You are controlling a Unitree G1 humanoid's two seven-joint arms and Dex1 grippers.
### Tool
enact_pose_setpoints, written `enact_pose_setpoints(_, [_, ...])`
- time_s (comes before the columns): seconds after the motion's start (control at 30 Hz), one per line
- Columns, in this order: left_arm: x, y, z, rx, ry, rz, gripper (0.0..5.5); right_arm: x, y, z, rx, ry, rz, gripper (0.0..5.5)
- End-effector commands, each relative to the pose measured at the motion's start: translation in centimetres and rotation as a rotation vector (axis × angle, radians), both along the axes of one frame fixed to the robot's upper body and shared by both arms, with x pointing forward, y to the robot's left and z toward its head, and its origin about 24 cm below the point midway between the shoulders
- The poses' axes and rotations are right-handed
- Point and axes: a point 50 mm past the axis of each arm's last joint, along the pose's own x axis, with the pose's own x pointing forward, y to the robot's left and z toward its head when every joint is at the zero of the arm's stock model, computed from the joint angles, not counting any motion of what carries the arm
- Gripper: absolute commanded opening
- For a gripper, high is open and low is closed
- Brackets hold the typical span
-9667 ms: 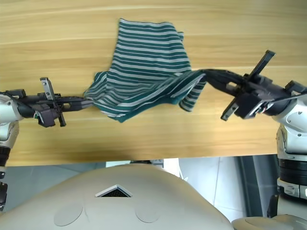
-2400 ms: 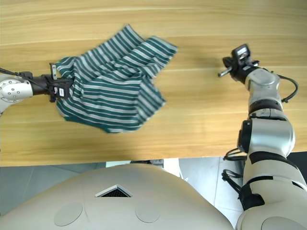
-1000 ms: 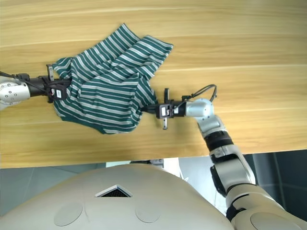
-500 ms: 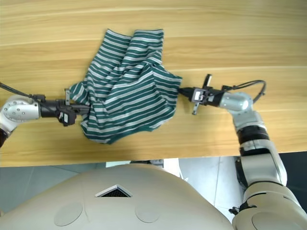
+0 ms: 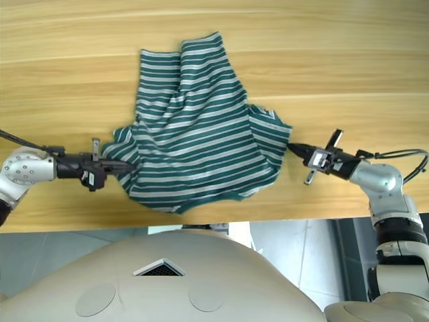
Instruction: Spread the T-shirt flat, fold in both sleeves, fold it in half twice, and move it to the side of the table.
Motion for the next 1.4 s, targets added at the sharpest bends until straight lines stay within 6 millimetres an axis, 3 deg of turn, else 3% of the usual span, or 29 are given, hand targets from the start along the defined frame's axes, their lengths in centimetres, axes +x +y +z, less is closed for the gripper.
enact_pose_setpoints(0.03, [-0.3, 2.1, -1.0, 0.144, 0.046, 0.048, 0.00, -2.8, -0.7, -1.9, -0.049, 0.142, -0.029, 0.02])
enact_pose_setpoints(0.13, [-0.1, 2.6, -1.2, 0.168, 0.035, 0.072, 0.00, -3.6, -0.2, -2.1, -0.032, 0.151, -0.016, 0.02])
enact_pose_setpoints(0.37, [-1.7, 1.5, -1.1, 0.062, 0.083, 0.018, 0.00, -4.2, 0.7, -1.1, 0.015, 0.117, 0.019, 0.02])
enact_pose_setpoints(0.67, [0.2, 3.1, 1.6, 0.005, -0.013, 0.152, 0.00, -2.9, 0.5, 1.4, 0.043, 0.025, 0.006, 0.02])
enact_pose_setpoints(0.83, [0.6, 4.2, 2.8, 0.021, -0.048, 0.194, 0.00, -2.8, -0.5, 2.0, 0.024, 0.008, -0.029, 0.02])
enact_pose_setpoints(1.03, [-0.1, 2.8, 5.5, -0.198, -0.044, 0.136, 0.00, -2.4, -1.1, 4.8, 0.103, -0.095, -0.019, 0.02])
enact_pose_setpoints(1.1, [0.6, 2.0, 7.3, -0.316, -0.051, 0.105, 0.00, -1.1, -0.8, 6.8, 0.170, -0.199, -0.017, 0.02])
enact_pose_setpoints(1.2, [4.2, 0.4, 8.3, -0.393, -0.107, 0.102, 0.00, 2.7, 0.5, 9.0, 0.252, -0.350, -0.035, 0.02])
enact_pose_setpoints(1.4, [11.2, -3.7, 7.6, -0.368, -0.164, 0.149, 0.00, 10.4, 5.4, 7.4, 0.143, -0.407, -0.042, 0.02])
